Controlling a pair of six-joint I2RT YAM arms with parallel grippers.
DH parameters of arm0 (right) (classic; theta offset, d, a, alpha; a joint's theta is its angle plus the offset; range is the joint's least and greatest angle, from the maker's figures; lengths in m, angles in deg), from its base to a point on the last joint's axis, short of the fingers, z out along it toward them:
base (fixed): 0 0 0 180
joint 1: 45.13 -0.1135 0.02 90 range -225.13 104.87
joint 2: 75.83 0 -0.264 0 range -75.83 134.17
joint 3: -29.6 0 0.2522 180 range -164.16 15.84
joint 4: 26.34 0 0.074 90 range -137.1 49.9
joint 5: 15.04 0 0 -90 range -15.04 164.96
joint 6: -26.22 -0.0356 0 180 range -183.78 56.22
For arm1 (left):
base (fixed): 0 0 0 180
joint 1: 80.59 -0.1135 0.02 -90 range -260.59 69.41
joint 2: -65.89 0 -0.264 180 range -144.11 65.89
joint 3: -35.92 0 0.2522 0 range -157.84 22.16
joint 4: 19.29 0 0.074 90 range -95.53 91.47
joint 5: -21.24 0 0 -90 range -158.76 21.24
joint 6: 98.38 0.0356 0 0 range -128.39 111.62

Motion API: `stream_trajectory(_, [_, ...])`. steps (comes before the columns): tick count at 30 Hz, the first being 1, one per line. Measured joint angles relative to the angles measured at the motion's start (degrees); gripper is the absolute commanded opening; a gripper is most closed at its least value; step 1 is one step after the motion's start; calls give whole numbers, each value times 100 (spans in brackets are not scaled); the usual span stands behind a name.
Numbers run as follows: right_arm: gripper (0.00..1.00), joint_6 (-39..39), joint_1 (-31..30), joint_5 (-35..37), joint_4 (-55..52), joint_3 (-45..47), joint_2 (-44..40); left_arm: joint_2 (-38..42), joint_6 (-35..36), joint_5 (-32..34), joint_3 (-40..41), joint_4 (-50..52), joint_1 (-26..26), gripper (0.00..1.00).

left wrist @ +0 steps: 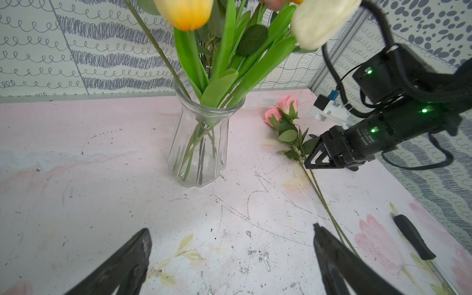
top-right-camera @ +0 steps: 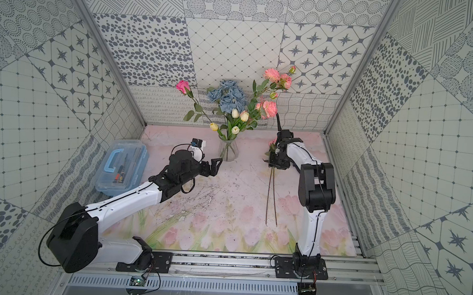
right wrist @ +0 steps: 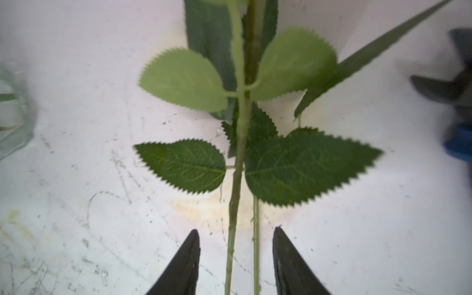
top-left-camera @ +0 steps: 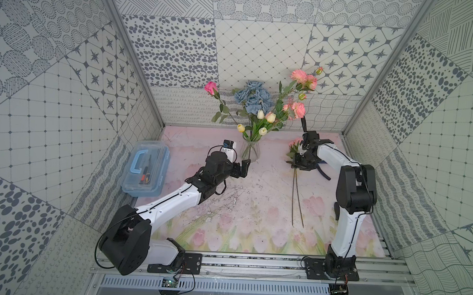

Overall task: Pick out pink flowers from the vase
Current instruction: Place the flower at the center of the board.

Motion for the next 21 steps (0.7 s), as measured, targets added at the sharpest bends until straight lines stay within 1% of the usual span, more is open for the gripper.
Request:
stream_trajectory(3, [68, -7, 0, 15, 334, 247, -785, 42, 0, 2, 0, 0, 0, 99])
stream_trajectory(6, [76, -46, 4, -98, 992, 706, -1687, 61, 0, 11, 0, 7, 0, 99])
stream_trajectory(10, [83, -271, 4, -586, 2479, 1858, -2835, 96, 2, 33, 2, 20, 0, 99])
stream_trajectory(12, [85, -433, -20, -826, 3392, 2538, -3233, 101, 2, 44, 2, 20, 0, 99])
stream_trajectory(14, [85, -590, -74, -981, 4118, 3014, -3388, 101, 2, 55, 2, 20, 0, 99])
stream_trajectory(16, [84, -717, -205, -1067, 4717, 3289, -3357, 94, 0, 76, 2, 20, 0, 99])
stream_trajectory(19, [82, -807, -518, -1095, 5407, 3373, -3178, 68, 0, 90, 2, 17, 0, 99])
stream_trajectory(21, [79, -881, -708, -1067, 5923, 3338, -3012, 46, -4, 98, 2, 4, 0, 99])
